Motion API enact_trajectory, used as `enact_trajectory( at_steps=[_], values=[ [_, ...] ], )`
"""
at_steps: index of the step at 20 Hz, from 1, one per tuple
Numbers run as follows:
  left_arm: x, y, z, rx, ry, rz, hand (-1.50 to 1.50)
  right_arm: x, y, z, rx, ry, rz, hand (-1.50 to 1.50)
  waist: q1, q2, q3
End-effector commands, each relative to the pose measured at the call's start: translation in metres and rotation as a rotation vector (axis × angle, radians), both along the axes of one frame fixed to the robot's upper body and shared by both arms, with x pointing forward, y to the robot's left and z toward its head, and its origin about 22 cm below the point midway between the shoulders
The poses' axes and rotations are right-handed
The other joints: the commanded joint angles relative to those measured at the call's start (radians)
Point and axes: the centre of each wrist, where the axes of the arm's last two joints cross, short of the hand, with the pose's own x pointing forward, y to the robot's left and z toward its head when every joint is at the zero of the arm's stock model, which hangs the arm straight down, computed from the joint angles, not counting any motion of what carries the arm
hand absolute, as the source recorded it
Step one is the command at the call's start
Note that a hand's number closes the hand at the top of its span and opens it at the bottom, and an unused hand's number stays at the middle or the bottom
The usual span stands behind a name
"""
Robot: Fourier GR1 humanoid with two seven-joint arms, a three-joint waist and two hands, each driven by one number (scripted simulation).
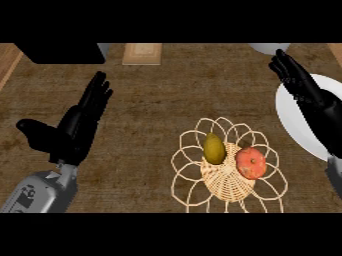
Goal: Pick the squash from the placemat and place it in the plate
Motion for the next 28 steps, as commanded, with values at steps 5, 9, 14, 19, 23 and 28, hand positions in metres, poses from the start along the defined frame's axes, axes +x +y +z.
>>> enact_trajectory(
  at_steps=[5, 9, 14, 19, 23, 28],
  values=[
    [-0.039, 0.051, -0.087, 0.087, 0.364, 0.198, 0.0, -0.011, -0.088, 0.0, 0.209, 0.031, -0.585, 1.5, -0.051, 0.014, -0.001],
    [-0.045, 0.053, -0.092, 0.033, 0.422, 0.197, 0.0, -0.041, -0.154, -0.033, 0.009, 0.097, -1.106, 1.5, -0.103, 0.014, -0.002],
    [-0.048, 0.056, -0.098, 0.028, 0.432, 0.177, 0.0, -0.098, -0.118, -0.079, 0.169, -0.028, -1.207, -1.5, -0.05, 0.004, 0.001],
    [-0.045, 0.049, -0.113, 0.026, 0.442, 0.122, 0.0, -0.13, -0.08, -0.058, 0.105, 0.003, -1.163, -1.5, -0.02, 0.009, -0.001],
    [-0.044, 0.056, -0.105, 0.04, 0.422, 0.116, 0.0, -0.151, -0.093, -0.052, -0.158, 0.202, -1.086, -1.5, -0.022, 0.011, -0.003],
    [-0.045, 0.051, -0.105, 0.033, 0.421, 0.088, 0.0, -0.147, -0.088, -0.033, -0.395, 0.394, -0.984, -1.5, -0.002, 0.014, -0.003]
  ],
)
